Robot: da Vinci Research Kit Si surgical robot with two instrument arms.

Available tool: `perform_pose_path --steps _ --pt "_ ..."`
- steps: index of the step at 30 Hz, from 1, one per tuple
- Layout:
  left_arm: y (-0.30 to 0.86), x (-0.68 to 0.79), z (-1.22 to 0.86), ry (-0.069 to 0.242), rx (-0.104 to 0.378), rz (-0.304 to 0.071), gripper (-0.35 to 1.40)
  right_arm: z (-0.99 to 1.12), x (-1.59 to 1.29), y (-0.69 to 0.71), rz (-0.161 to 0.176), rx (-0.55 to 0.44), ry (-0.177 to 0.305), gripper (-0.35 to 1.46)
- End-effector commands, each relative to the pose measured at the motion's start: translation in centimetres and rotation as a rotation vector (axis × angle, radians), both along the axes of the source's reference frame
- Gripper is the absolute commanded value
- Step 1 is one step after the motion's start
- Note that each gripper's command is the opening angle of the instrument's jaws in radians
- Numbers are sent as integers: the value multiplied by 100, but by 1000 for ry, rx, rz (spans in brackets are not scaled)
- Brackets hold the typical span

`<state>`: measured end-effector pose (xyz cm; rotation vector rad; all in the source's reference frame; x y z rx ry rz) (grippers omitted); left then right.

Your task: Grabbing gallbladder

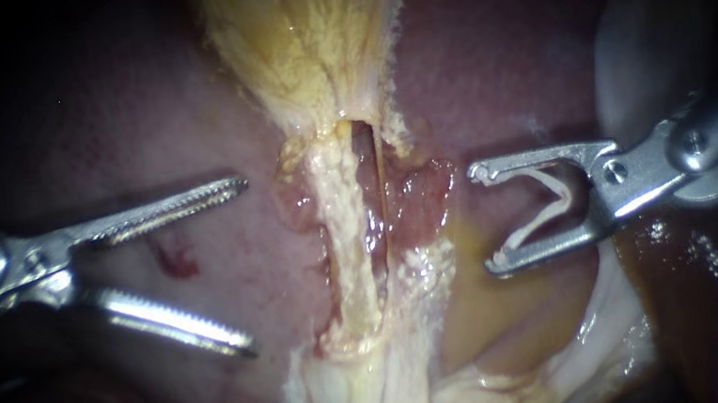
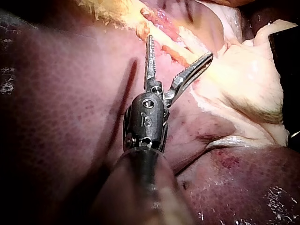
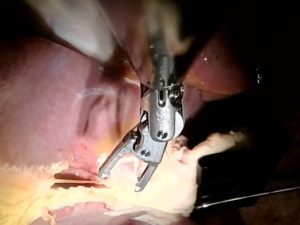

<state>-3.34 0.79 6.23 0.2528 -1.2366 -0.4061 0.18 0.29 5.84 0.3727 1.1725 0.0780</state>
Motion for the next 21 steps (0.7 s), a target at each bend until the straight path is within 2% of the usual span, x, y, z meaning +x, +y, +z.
perform_pose_path --steps 1,14,18,21 --pt "0 1 -1 -1 0 1 116 0 0 0 0 0 0 50" --pt "2 -1 -2 -1 1 1 116 0 -1 0 0 0 0 50" --pt "8 -5 -1 -3 -2 5 116 0 -1 0 0 0 0 50" --pt "15 -9 1 8 11 -20 115 0 -1 1 0 0 0 50"
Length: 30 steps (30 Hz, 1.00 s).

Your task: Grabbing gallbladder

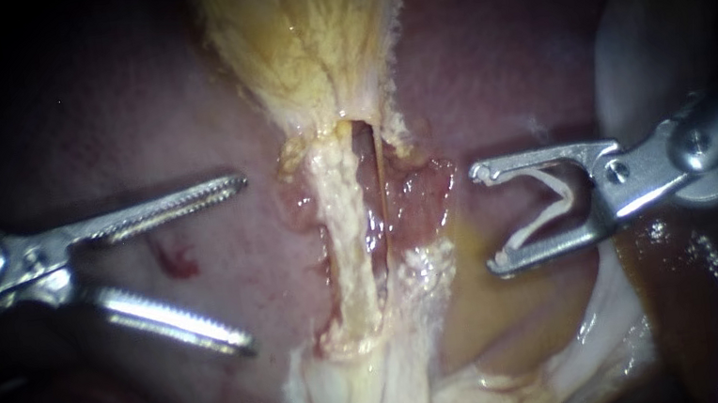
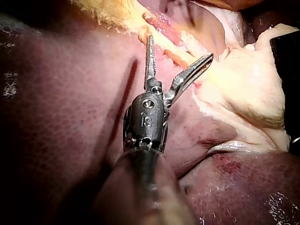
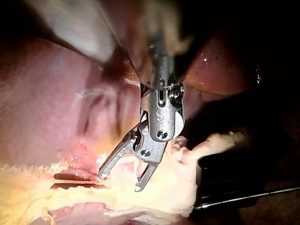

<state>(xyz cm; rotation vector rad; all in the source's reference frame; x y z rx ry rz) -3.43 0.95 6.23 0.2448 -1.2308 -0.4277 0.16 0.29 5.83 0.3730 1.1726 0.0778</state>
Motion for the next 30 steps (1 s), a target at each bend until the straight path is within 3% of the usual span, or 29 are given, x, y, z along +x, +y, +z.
perform_pose_path --steps 1,7,13,19,24,30 --pt "2 -2 3 5 8 -10 115 0 1 0 0 0 0 50" --pt "17 -10 17 23 24 -49 108 0 1 0 1 0 0 50" --pt "33 -21 35 29 28 -62 101 0 1 0 1 0 0 50" --pt "41 -29 49 32 42 -74 91 1 1 0 1 0 0 50" --pt "49 -34 59 41 61 -94 78 1 2 1 2 0 -1 50" --pt "56 -26 67 68 86 -115 42 1 4 1 2 0 -1 50"
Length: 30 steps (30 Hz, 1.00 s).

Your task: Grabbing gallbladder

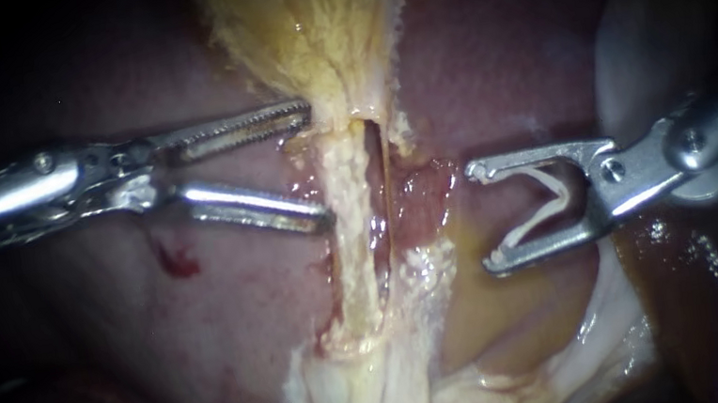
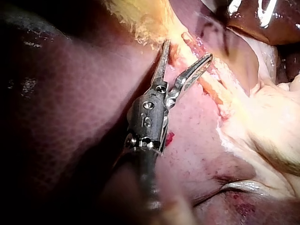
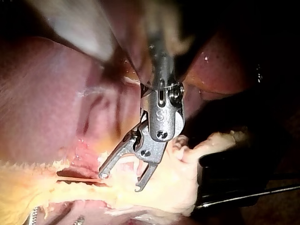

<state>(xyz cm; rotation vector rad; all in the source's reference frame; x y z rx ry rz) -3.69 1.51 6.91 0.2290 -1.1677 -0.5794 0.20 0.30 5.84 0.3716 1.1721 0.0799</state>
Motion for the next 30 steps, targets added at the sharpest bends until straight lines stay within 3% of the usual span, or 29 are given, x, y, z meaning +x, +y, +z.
perform_pose_path --steps 1,7,17,30 --pt "0 1 0 7 6 -4 32 0 0 0 0 0 0 50" --pt "4 12 3 36 39 -29 -35 0 0 0 0 0 0 50" --pt "9 25 -19 44 114 -56 -35 -1 0 -1 -1 0 0 50" --pt "13 60 -84 41 151 -72 -35 -1 -1 -1 -1 0 0 50"
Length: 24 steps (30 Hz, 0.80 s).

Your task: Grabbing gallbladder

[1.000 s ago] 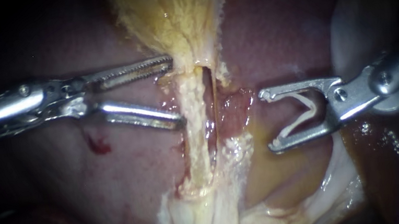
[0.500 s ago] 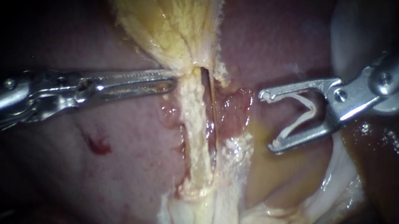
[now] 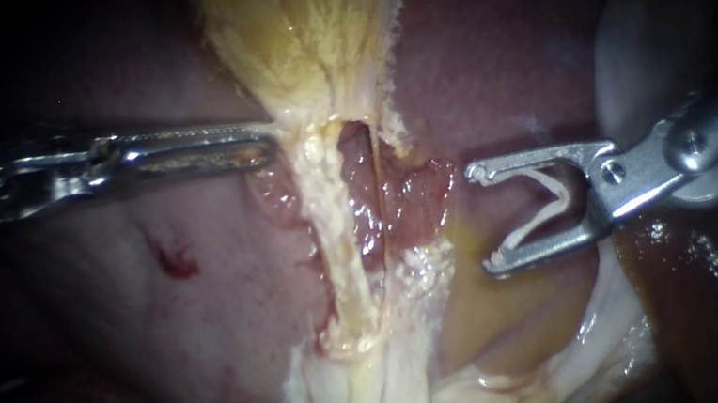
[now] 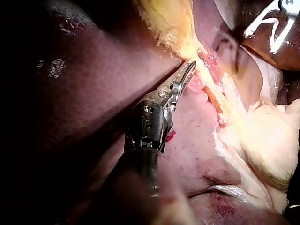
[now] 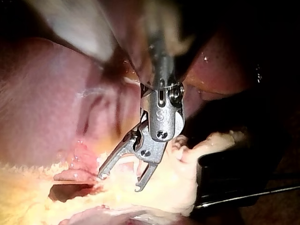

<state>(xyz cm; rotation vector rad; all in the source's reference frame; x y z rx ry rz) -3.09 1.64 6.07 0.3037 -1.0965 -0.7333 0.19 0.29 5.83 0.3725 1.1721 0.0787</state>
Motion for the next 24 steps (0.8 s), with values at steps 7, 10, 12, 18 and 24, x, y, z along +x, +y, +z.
perform_pose_path --steps 7,10,12,18,24 --pt "5 22 -23 5 10 -18 -35 0 0 0 0 0 0 50" --pt "7 24 -25 7 12 -22 -35 0 0 0 0 0 0 50" --pt "7 24 -25 5 11 -24 -35 0 -1 0 0 0 0 50" --pt "7 24 -25 5 11 -24 -35 0 -1 1 0 0 0 50" --pt "7 24 -25 5 11 -24 -35 0 -1 1 0 0 0 50"
